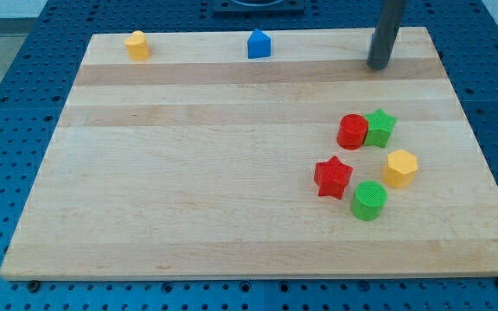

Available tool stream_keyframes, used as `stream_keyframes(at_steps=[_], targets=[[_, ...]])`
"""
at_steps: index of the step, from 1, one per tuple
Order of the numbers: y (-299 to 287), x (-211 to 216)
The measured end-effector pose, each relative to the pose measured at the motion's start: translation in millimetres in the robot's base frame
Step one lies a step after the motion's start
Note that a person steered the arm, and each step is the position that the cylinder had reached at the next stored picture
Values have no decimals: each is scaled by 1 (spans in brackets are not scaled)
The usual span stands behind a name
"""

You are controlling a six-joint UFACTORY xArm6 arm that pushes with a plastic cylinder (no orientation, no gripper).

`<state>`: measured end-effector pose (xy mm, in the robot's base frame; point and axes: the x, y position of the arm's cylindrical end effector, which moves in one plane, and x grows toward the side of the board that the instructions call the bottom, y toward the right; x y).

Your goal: Slide the green circle towards center left

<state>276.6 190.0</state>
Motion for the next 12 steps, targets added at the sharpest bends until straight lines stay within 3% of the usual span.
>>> stream_keyframes(at_steps=[2,3,5,7,9,10,12], targets=[[0,-11],[0,4],[0,72],[62,133],[86,224],[69,260],[-9,283]])
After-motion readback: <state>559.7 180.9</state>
